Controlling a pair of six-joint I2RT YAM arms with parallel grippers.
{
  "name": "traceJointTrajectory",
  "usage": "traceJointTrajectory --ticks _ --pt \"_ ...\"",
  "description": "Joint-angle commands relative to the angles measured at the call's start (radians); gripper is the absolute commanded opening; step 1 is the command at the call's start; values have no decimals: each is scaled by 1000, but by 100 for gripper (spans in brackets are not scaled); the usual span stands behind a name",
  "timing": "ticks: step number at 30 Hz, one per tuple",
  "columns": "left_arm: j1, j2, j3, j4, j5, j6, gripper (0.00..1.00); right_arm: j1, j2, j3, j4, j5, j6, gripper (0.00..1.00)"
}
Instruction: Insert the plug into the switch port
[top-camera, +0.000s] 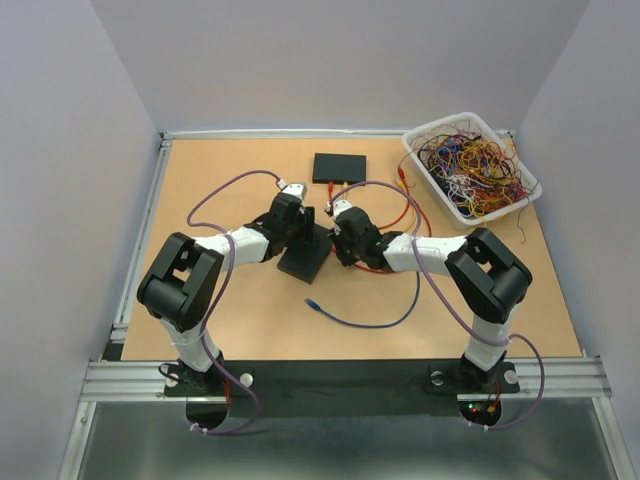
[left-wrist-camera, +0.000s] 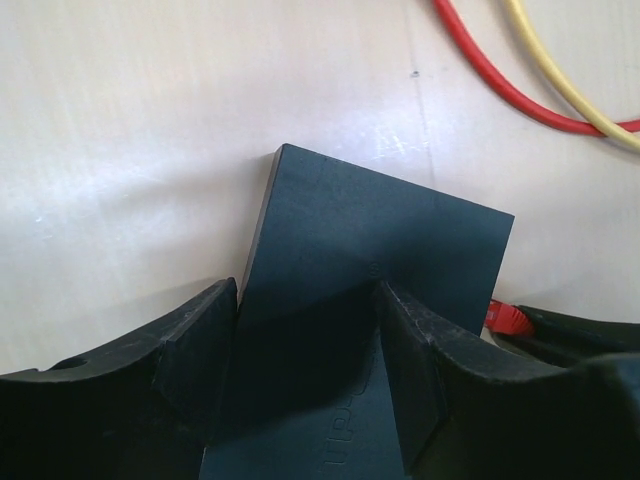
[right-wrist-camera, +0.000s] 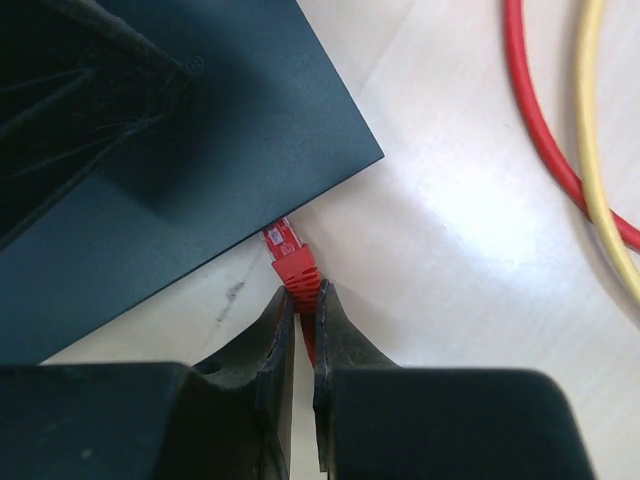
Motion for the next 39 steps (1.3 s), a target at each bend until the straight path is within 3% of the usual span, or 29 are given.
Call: traceJointTrajectory --ticks 1,2,5,8,21,31,35,39 --pt "-7 -20 -5 -195 32 7 70 33 -33 101 283 -45 59 12" --pt "2 -25 -5 -195 29 7 71 31 -38 95 281 -42 58 24" --pt "13 -46 2 -238 -12 5 72 33 -70 69 270 -28 47 44" --pt "13 -62 18 -270 -46 7 74 33 -119 34 258 -22 39 52" --pt "75 -166 54 -355 -139 8 88 65 -437 -187 166 -88 91 54" --pt "95 -397 16 -349 -228 -62 90 100 -595 -339 92 -156 164 52" --pt "94 -639 -187 -134 -245 -71 89 123 -598 -368 86 -181 171 51" --pt "94 -845 -379 90 -227 -70 95 153 -586 -381 86 -210 170 51"
